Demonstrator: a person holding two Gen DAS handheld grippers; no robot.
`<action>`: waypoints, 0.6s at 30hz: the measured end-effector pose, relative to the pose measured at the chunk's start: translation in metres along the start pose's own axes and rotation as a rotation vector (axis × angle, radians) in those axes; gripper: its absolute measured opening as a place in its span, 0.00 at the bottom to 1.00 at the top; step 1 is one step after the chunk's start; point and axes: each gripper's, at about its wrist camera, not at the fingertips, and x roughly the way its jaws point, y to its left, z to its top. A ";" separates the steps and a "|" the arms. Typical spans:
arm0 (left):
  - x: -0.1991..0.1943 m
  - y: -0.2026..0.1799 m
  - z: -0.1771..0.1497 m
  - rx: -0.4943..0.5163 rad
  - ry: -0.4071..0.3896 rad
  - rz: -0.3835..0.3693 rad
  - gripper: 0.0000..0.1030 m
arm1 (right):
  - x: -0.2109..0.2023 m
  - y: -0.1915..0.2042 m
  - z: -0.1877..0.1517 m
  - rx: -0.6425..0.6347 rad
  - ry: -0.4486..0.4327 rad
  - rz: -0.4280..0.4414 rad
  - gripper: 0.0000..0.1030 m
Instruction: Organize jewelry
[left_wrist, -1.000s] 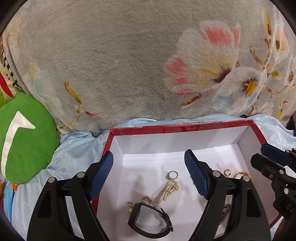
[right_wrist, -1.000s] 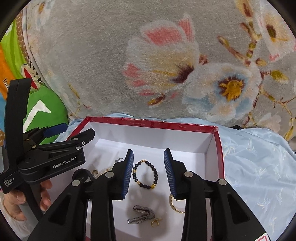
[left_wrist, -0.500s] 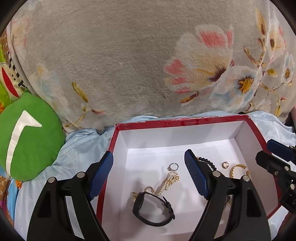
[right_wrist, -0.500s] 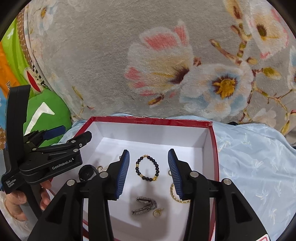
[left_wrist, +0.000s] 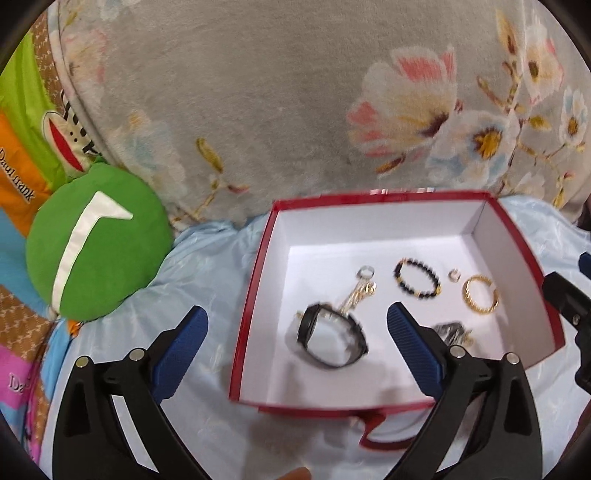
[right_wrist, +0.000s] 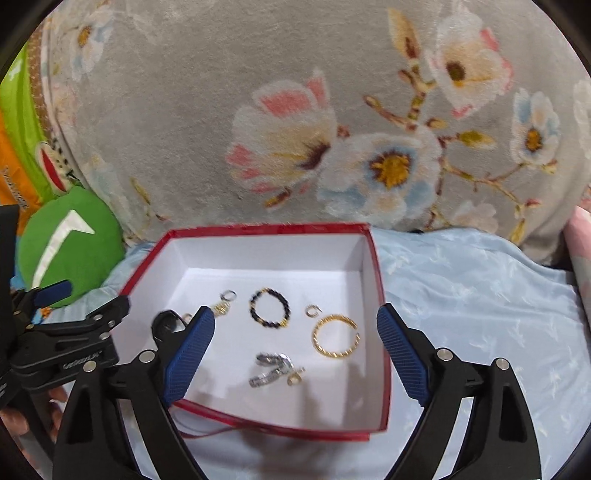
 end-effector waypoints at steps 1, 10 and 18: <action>-0.001 -0.001 -0.005 -0.010 0.017 -0.006 0.93 | 0.000 0.001 -0.005 0.002 0.014 -0.029 0.85; 0.006 0.004 -0.032 -0.088 0.174 -0.080 0.94 | 0.000 0.013 -0.029 -0.007 0.167 -0.067 0.85; -0.005 0.011 -0.030 -0.092 0.188 -0.093 0.94 | -0.011 0.019 -0.029 -0.003 0.199 -0.035 0.85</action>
